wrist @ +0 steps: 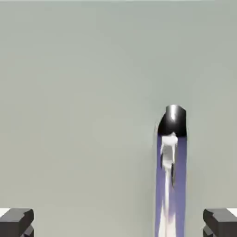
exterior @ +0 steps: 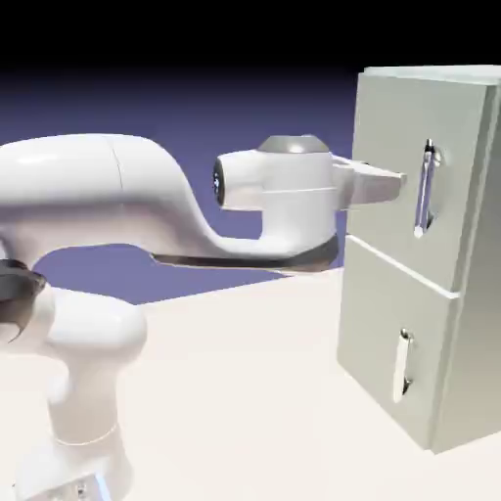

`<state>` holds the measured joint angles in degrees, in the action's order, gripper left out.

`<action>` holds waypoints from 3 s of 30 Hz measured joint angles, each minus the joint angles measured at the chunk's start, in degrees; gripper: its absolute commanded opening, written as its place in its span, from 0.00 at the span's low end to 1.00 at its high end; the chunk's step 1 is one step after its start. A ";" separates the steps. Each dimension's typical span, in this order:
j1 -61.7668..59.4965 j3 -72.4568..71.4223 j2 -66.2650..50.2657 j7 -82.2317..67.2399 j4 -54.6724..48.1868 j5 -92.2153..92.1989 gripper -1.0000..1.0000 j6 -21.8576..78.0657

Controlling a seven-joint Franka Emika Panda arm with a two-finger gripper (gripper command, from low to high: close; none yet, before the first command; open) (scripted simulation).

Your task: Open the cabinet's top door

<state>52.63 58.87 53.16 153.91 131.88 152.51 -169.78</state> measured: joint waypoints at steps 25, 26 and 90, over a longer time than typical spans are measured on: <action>-6.04 -5.42 -6.83 12.09 4.99 2.83 0.00 13.73; -8.12 -7.38 -7.10 12.09 6.31 1.43 0.00 14.80; -82.37 -126.86 -10.95 -3.63 -3.71 -105.28 0.00 89.38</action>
<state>-29.73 -67.99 42.21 150.29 128.16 47.23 -80.39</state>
